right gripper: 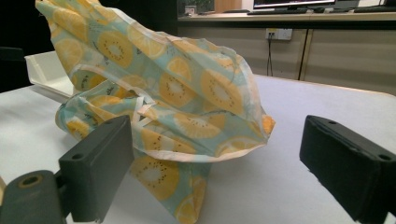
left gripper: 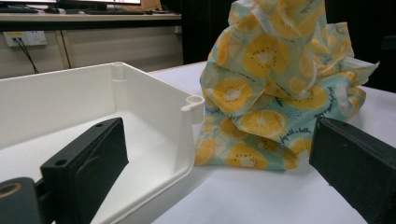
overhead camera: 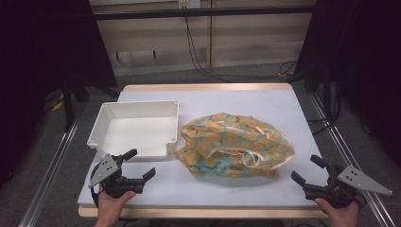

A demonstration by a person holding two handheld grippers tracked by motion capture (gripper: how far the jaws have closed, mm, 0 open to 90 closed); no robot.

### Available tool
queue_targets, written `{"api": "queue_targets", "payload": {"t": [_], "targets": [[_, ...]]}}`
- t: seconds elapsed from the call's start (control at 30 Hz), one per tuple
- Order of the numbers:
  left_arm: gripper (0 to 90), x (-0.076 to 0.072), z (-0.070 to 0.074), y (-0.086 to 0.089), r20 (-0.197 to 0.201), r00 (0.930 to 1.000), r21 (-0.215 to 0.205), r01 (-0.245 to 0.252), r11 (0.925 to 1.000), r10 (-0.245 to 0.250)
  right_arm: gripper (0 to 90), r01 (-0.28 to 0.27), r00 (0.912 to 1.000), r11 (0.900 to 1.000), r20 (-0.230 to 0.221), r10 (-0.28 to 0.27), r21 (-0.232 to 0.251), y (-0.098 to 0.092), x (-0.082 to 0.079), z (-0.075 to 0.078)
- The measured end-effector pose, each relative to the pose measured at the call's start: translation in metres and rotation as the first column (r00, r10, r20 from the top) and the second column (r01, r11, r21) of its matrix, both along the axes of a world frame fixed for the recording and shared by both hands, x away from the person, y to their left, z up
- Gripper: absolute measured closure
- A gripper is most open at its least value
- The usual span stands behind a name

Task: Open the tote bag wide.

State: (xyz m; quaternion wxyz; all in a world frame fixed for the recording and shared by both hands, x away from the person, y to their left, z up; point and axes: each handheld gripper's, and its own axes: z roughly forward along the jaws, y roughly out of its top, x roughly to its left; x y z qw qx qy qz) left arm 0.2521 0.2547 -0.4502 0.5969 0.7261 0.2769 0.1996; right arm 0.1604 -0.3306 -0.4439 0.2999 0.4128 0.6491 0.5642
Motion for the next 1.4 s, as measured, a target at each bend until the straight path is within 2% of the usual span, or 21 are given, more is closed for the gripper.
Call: {"api": "queue_targets", "payload": {"t": [0.1,0.13,0.2,0.27,0.37,0.4,0.43,0.47,0.57,0.6,0.7,0.83,0.9,0.97,1.0,1.1,1.13,1.17,1.2,1.33,1.4], "targets": [[6.3,0.0,0.0,-0.002,-0.008,0.9999,0.014,0.007,0.9999,-0.007,11.9,0.0,1.0,1.0,-0.003,0.0,-0.001,0.001,0.0,0.0],[6.9,0.0,0.0,-0.003,-0.016,0.9997,0.035,0.02,0.9992,-0.02,12.7,-0.003,1.0,1.0,-0.004,0.003,-0.001,0.001,0.0,0.0],[8.6,-0.001,-0.001,-0.005,-0.031,0.9994,0.021,0.014,0.9997,-0.014,15.2,-0.013,0.9999,1.0,-0.009,0.013,-0.011,0.002,0.0,0.0],[10.4,0.0,-0.001,-0.004,-0.027,0.9995,0.055,0.018,0.9984,-0.017,16.9,-0.023,0.9997,1.0,-0.012,0.023,-0.012,0.003,0.001,-0.001],[15.4,-0.001,-0.002,-0.007,-0.036,0.9992,0.03,0.017,0.9994,-0.016,20.2,-0.034,0.9993,0.999,-0.015,0.033,-0.024,0.004,0.002,-0.001],[15.4,0.0,-0.002,-0.006,-0.041,0.9987,0.05,0.032,0.9982,-0.03,22.4,-0.046,0.9986,0.999,-0.028,0.046,-0.017,0.005,0.002,-0.001],[17.4,0.0,-0.003,-0.007,-0.051,0.9978,0.042,0.044,0.9981,-0.042,24.8,-0.063,0.9974,0.998,-0.035,0.062,-0.028,0.006,0.003,-0.002],[21.7,-0.001,-0.002,-0.009,-0.047,0.9973,0.07,0.06,0.9957,-0.056,27.6,-0.082,0.9958,0.996,-0.044,0.081,-0.03,0.008,0.004,-0.002],[23.1,-0.003,-0.002,-0.013,-0.056,0.9967,0.055,0.062,0.9966,-0.059,29.8,-0.095,0.9944,0.995,-0.051,0.093,-0.036,0.01,0.005,-0.002],[25.8,-0.003,-0.001,-0.012,-0.061,0.9948,0.07,0.086,0.9938,-0.082,33.1,-0.106,0.9931,0.994,-0.054,0.104,-0.032,0.011,0.005,-0.001],[29.0,-0.008,0.001,-0.016,-0.062,0.9917,0.061,0.117,0.9913,-0.113,38.2,-0.147,0.987,0.989,-0.071,0.144,-0.031,0.014,0.005,0.001],[34.3,-0.009,0.004,-0.018,-0.077,0.9863,0.055,0.15,0.9871,-0.146,41.5,-0.169,0.9829,0.985,-0.081,0.166,-0.032,0.017,0.005,0.002],[37.7,-0.012,0.005,-0.022,-0.096,0.9793,0.07,0.185,0.9802,-0.178,42.2,-0.185,0.9791,0.982,-0.092,0.182,-0.033,0.021,0.005,0.005],[39.0,-0.014,0.006,-0.026,-0.103,0.9772,0.073,0.194,0.9783,-0.186,41.2,-0.202,0.9752,0.979,-0.099,0.198,-0.031,0.023,0.005,0.007],[40.1,-0.014,0.006,-0.026,-0.103,0.9772,0.073,0.194,0.9783,-0.186,39.8,-0.193,0.9774,0.981,-0.094,0.189,-0.034,0.025,0.005,0.008],[41.1,-0.016,0.008,-0.033,-0.117,0.9725,0.086,0.212,0.9734,-0.202,39.7,-0.205,0.9746,0.979,-0.095,0.203,-0.015,0.027,0.007,0.01],[42.6,-0.016,0.01,-0.038,-0.12,0.9662,0.086,0.239,0.9672,-0.228,40.1,-0.219,0.9714,0.975,-0.097,0.217,-0.019,0.029,0.008,0.012],[42.7,-0.017,0.01,-0.041,-0.122,0.9675,0.093,0.233,0.968,-0.222,40.7,-0.226,0.9699,0.974,-0.097,0.223,-0.018,0.03,0.01,0.013],[43.4,-0.017,0.01,-0.043,-0.126,0.9628,0.083,0.25,0.9646,-0.239,41.4,-0.23,0.9693,0.973,-0.095,0.227,-0.021,0.032,0.011,0.014],[48.9,-0.016,0.012,-0.059,-0.142,0.9497,0.118,0.296,0.9479,-0.279,45.9,-0.263,0.96,0.964,-0.107,0.259,-0.026,0.04,0.015,0.016],[50.9,-0.014,0.014,-0.064,-0.141,0.9467,0.127,0.307,0.9431,-0.29,47.4,-0.28,0.9557,0.959,-0.106,0.274,-0.042,0.043,0.018,0.017]]}}
